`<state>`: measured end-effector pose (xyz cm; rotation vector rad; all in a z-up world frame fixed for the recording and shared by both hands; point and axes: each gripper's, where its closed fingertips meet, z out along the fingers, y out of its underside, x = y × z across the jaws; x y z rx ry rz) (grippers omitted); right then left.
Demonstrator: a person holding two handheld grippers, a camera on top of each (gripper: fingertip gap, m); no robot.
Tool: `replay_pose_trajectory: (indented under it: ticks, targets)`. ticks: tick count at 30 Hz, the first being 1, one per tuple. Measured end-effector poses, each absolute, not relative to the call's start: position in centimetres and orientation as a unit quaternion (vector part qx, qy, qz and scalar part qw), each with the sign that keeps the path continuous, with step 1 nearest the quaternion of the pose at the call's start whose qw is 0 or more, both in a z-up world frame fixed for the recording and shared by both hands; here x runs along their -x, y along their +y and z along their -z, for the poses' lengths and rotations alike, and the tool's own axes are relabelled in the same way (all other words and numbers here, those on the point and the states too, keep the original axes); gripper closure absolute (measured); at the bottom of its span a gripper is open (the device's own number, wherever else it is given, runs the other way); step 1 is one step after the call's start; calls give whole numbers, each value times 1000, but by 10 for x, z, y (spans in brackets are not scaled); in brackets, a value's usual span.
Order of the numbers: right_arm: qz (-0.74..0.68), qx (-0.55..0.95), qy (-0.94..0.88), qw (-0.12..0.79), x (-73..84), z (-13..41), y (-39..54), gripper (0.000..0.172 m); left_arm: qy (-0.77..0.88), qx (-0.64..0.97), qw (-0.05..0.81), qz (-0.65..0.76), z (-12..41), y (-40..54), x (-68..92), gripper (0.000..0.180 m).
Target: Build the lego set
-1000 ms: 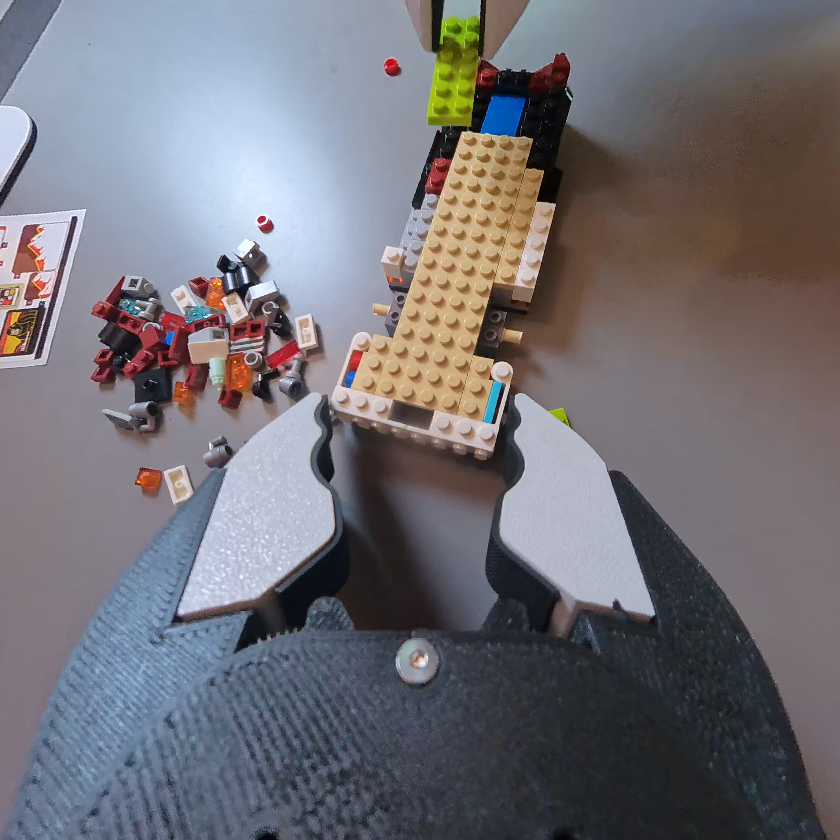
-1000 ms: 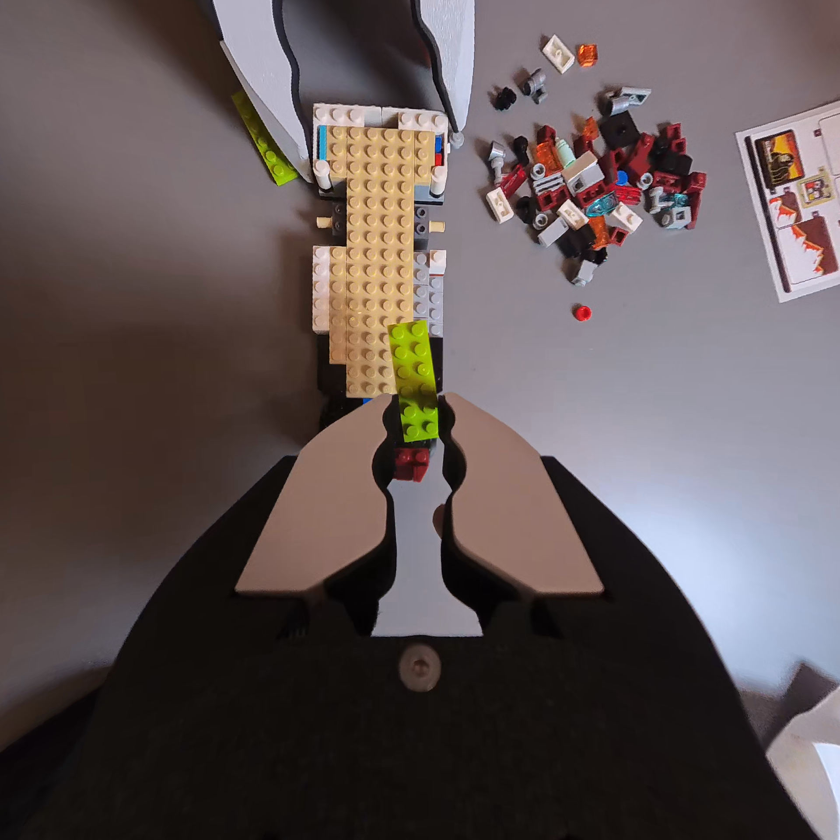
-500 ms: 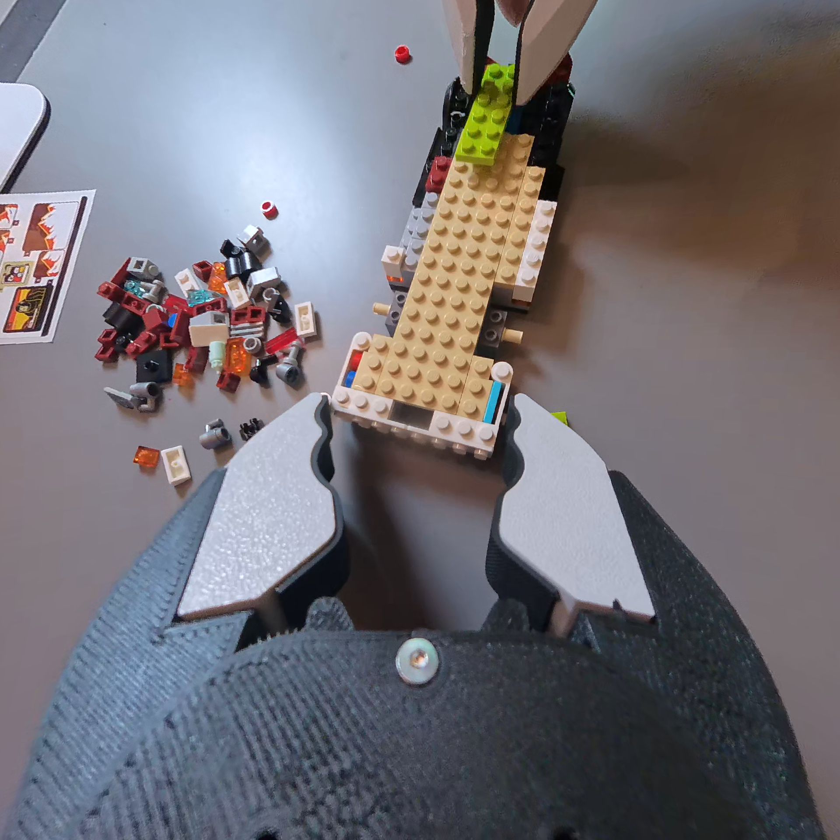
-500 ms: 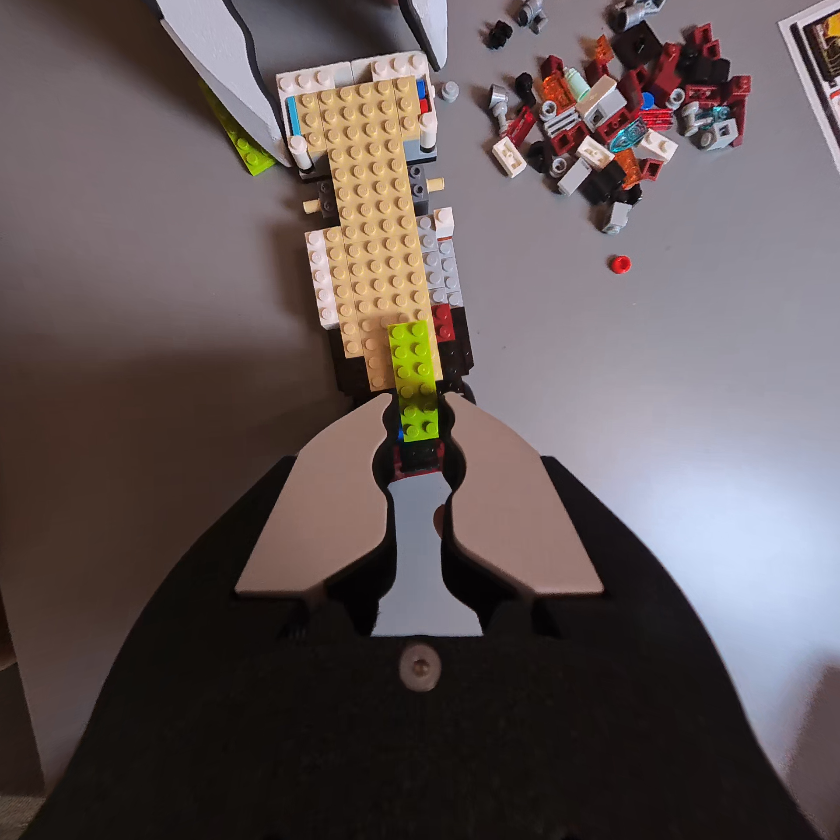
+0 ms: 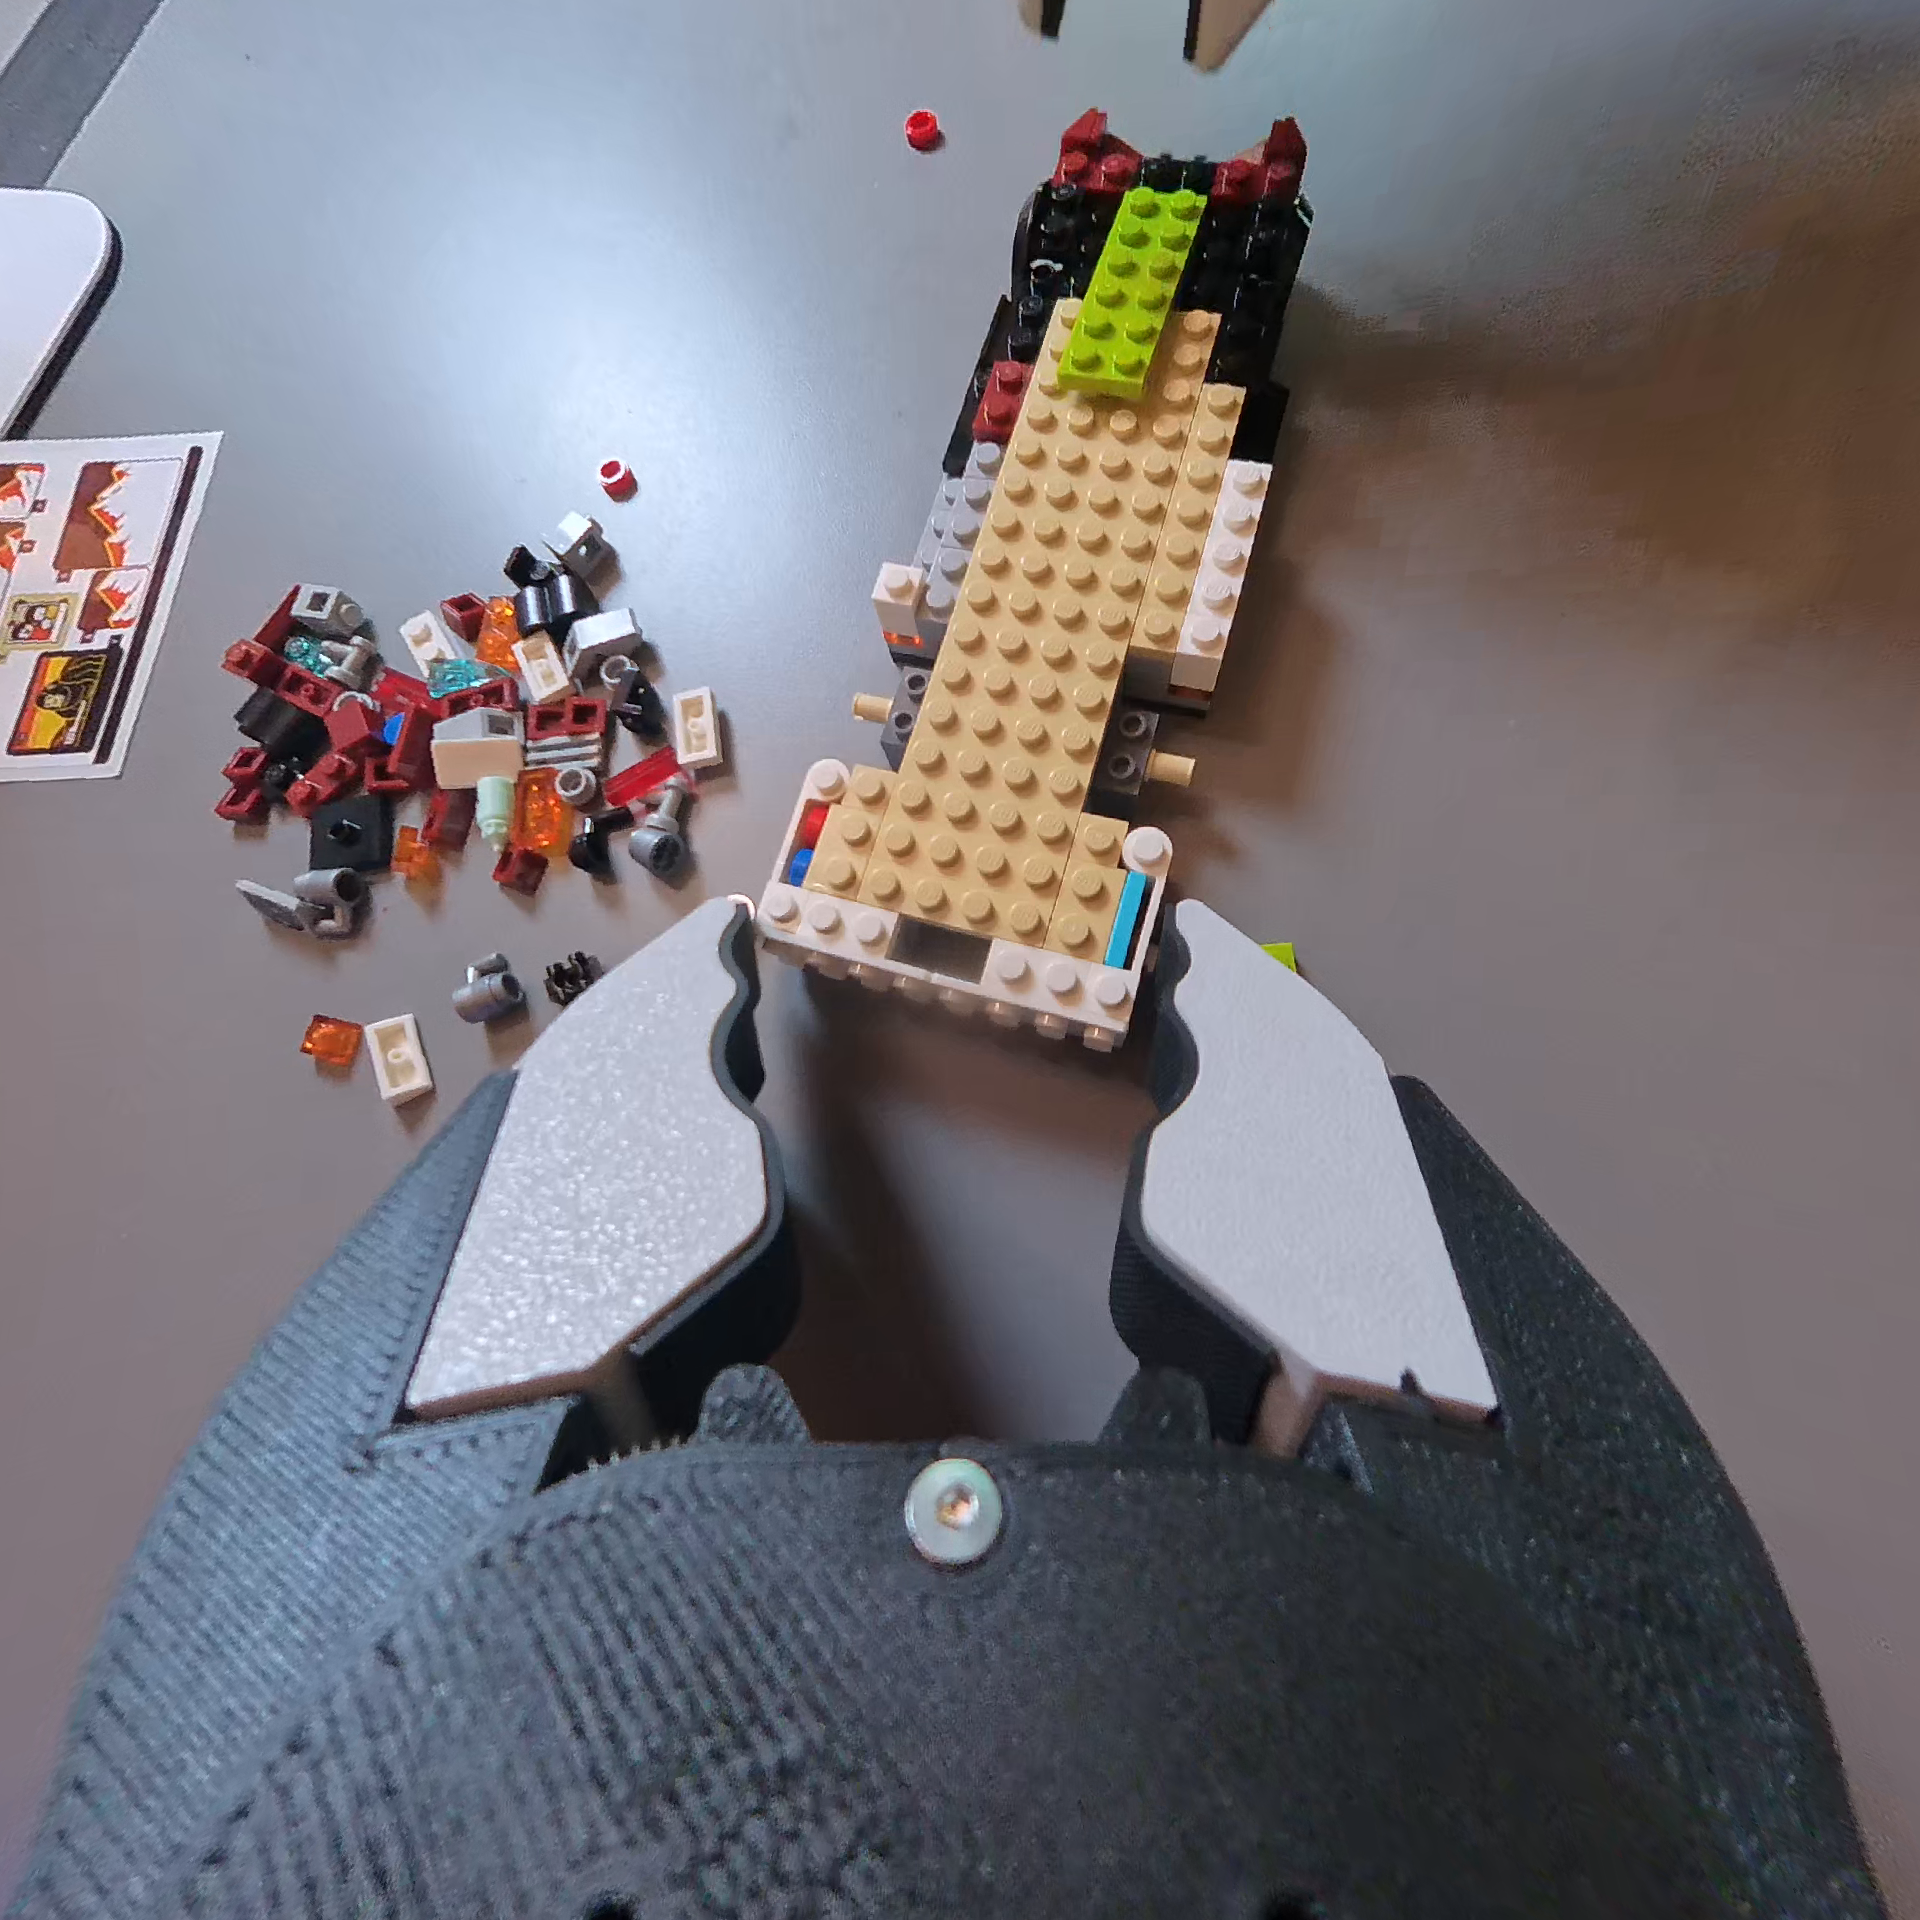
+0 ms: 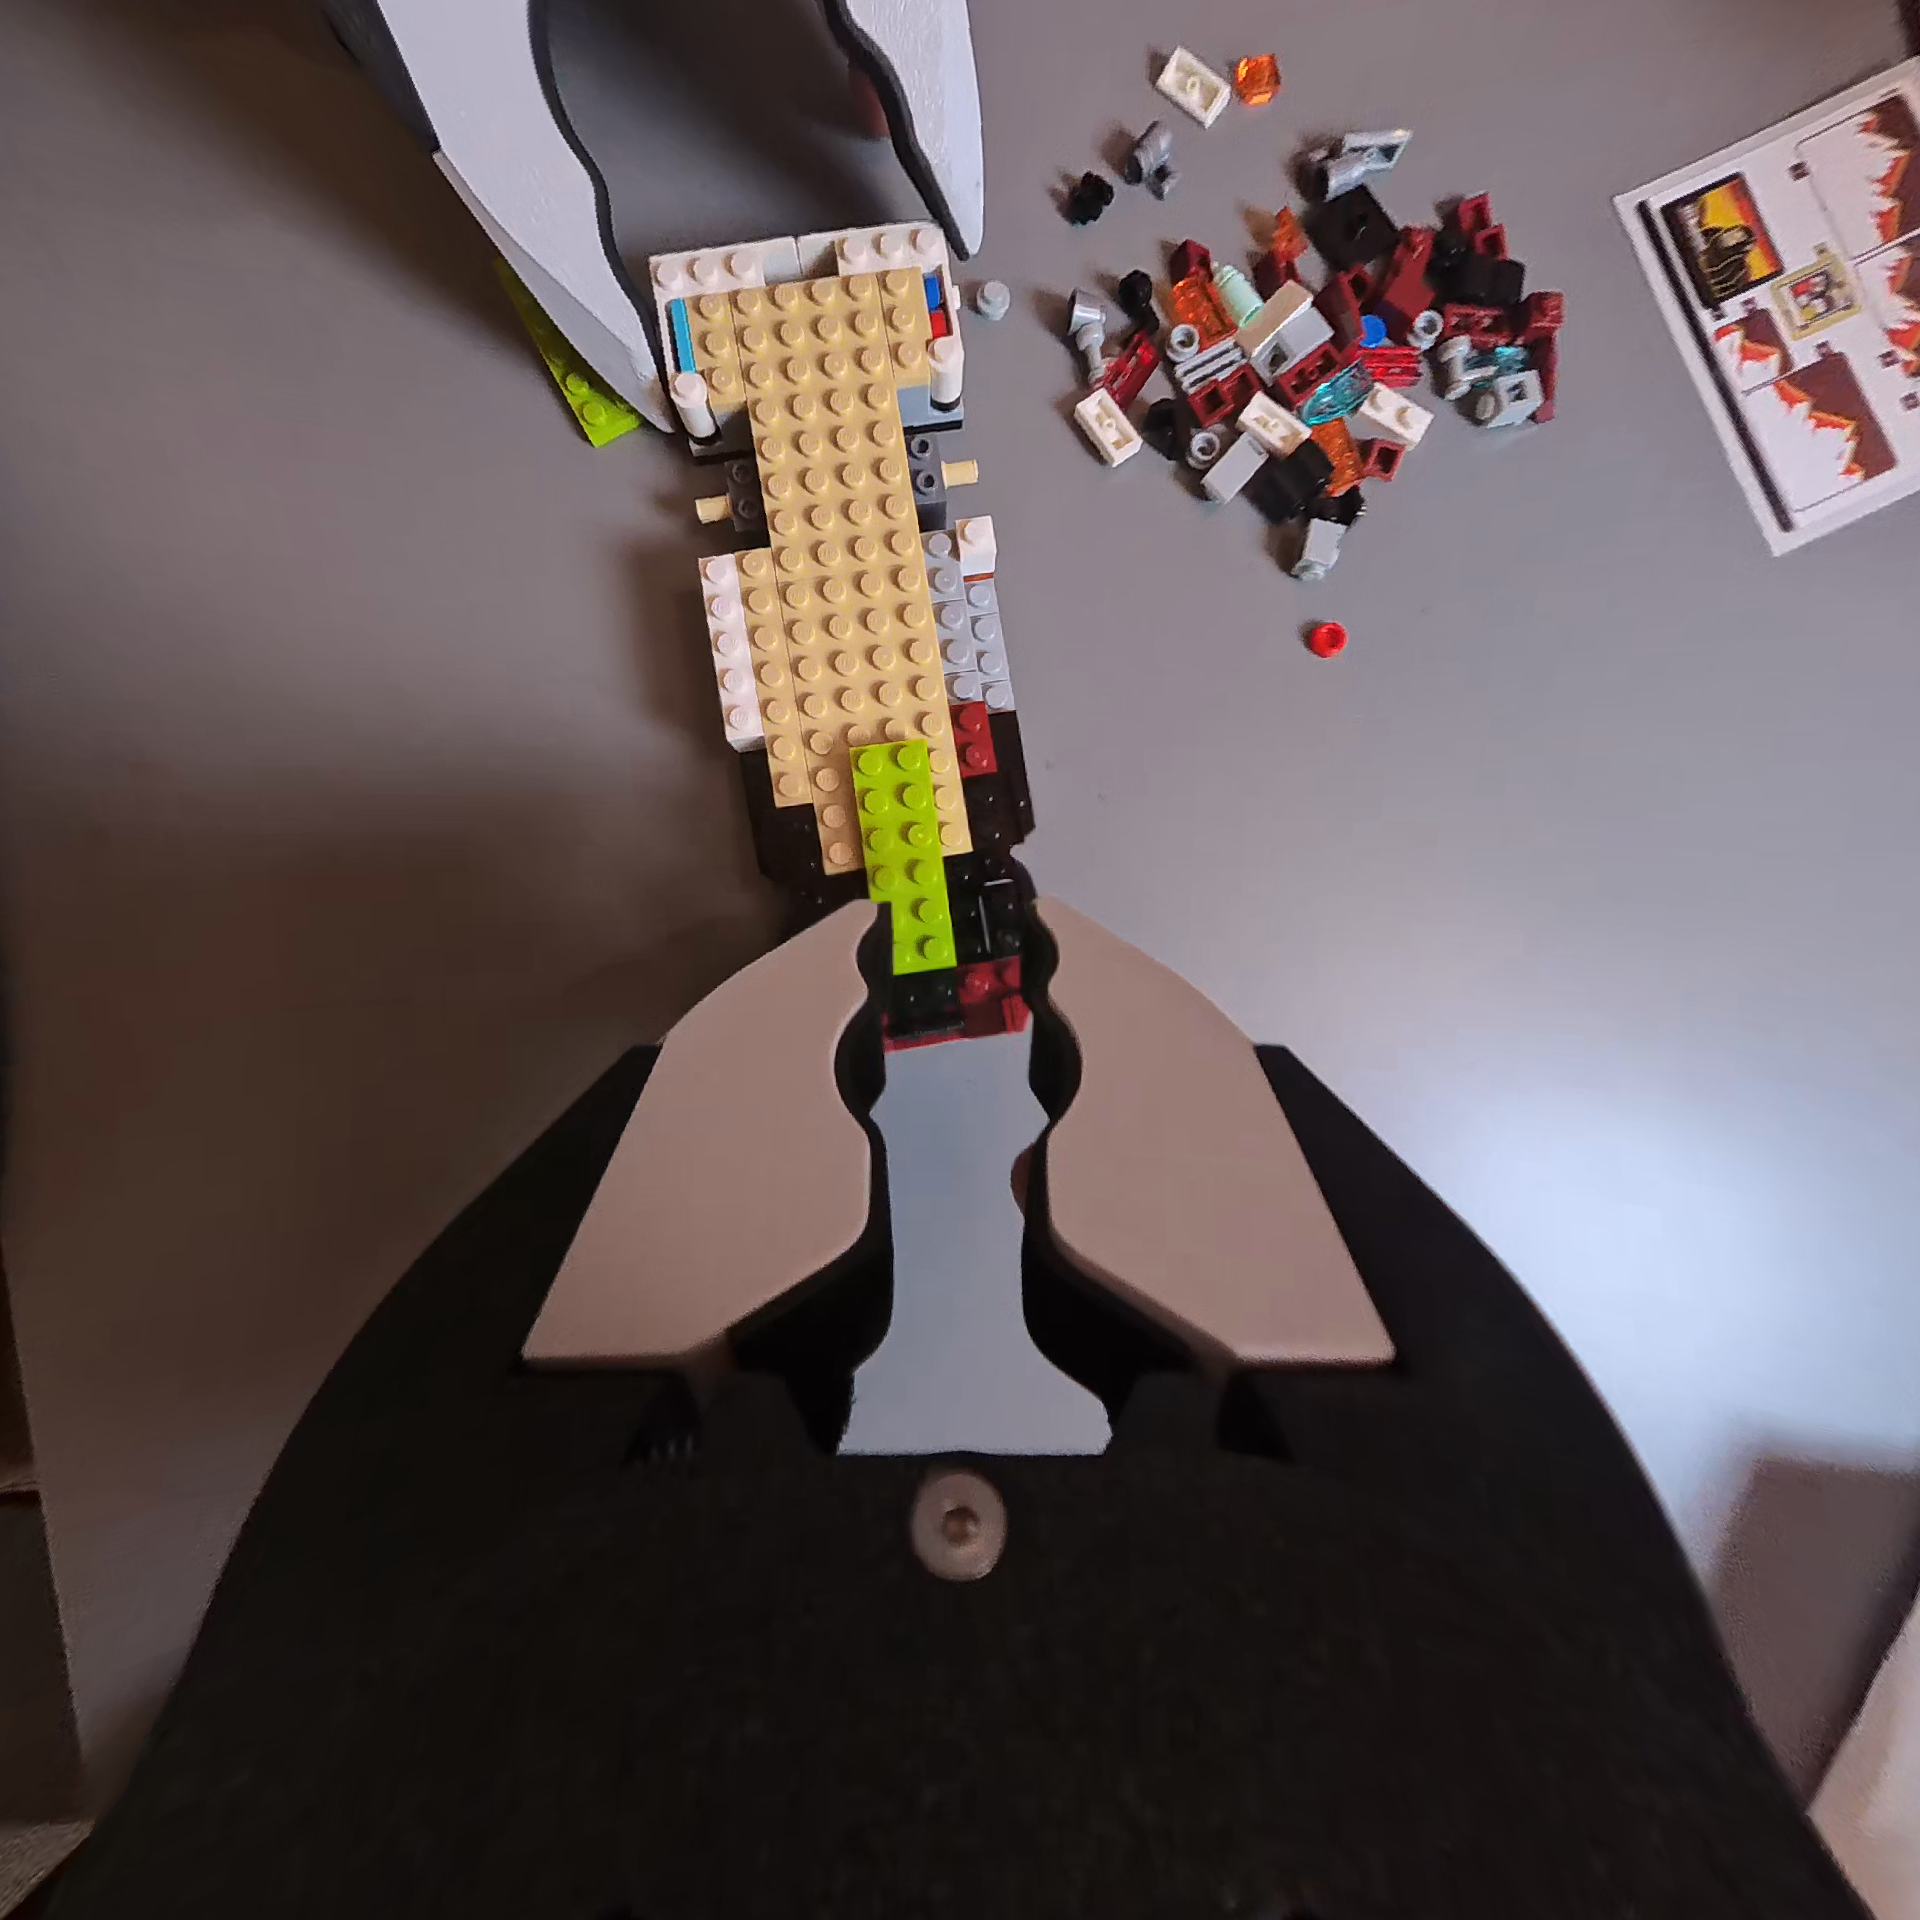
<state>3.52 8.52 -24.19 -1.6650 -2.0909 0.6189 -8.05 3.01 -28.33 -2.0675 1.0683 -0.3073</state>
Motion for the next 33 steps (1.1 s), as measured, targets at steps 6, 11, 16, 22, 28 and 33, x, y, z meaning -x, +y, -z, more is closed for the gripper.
replay_pose_trajectory:
  ticks: [6,11,16,22,28,33]
  targets:
    - [-214,594,-745,216,-51,232,94,149,420,812,387,121,283,30,81,107]
    - [-218,580,-756,211,-47,242,79,151,421,811,387,122,283,30,81,107]
    - [-209,567,-772,196,-34,255,72,151,421,810,389,124,283,30,81,107]
    - [-204,555,-788,171,-26,264,70,154,421,809,390,126,283,29,81,107]
    - [-201,549,-795,161,-24,266,70,156,422,808,391,128,283,29,81,107]
    - [-193,539,-805,153,-24,267,70,156,423,807,391,128,283,29,81,107]
